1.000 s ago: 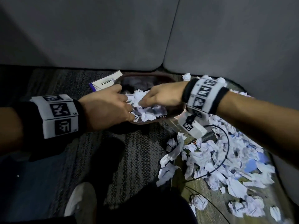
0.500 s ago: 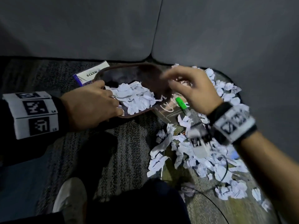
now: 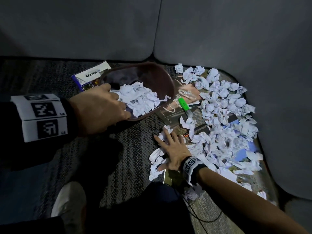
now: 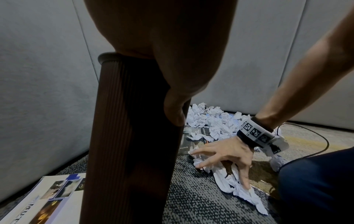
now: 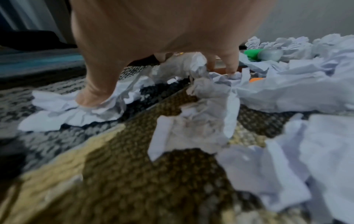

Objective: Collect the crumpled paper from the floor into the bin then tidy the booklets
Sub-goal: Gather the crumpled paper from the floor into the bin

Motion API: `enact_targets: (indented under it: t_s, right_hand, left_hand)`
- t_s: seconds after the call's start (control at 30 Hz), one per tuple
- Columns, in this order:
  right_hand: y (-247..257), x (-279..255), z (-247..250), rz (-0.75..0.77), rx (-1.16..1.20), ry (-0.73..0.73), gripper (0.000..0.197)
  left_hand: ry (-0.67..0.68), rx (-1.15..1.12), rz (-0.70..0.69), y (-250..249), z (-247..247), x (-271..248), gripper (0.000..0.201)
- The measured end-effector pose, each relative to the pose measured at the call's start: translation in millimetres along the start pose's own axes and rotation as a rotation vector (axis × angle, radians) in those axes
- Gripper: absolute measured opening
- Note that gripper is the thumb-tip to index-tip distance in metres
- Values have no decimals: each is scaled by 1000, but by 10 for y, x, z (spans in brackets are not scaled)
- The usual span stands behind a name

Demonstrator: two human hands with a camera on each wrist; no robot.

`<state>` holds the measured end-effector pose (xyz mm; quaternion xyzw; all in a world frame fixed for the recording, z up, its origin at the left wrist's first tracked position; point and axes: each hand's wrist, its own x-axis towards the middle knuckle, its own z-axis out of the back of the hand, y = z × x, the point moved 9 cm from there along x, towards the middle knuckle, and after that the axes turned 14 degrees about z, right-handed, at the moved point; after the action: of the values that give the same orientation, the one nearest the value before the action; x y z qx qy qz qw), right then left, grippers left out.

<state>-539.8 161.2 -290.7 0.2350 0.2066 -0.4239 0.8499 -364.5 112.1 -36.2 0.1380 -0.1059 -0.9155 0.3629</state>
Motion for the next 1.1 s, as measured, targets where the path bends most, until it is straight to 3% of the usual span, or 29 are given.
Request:
enact_targets:
  t_s: [0.2, 0.37, 0.47, 0.6, 0.7, 0.83, 0.93, 1.1]
  right_hand:
    - [155, -23, -49, 113, -186, -53, 103]
    - [190, 43, -58, 172, -146, -125, 67]
    - [232, 159, -34, 216, -156, -39, 53]
    - [301, 186, 12, 248, -158, 84, 44]
    - [300, 166, 117, 225, -95, 59, 40]
    - [43, 84, 405, 61, 134, -97, 28]
    - [-180, -159, 851, -50, 244, -329, 29]
    - [-313, -845, 2132, -120, 380, -829, 20]
  left_hand:
    - [1, 11, -17, 8, 8, -25, 20]
    - [-3, -51, -31, -6, 21, -32, 18]
    - [54, -46, -51, -16, 1, -15, 15]
    - [146, 71, 37, 79, -50, 25, 22]
    - [194, 126, 30, 38, -67, 58, 29]
    - [267, 175, 18, 27, -170, 66, 34]
    - [264, 139, 14, 36, -174, 46, 29]
    - [73, -47, 29, 46, 5, 13, 13]
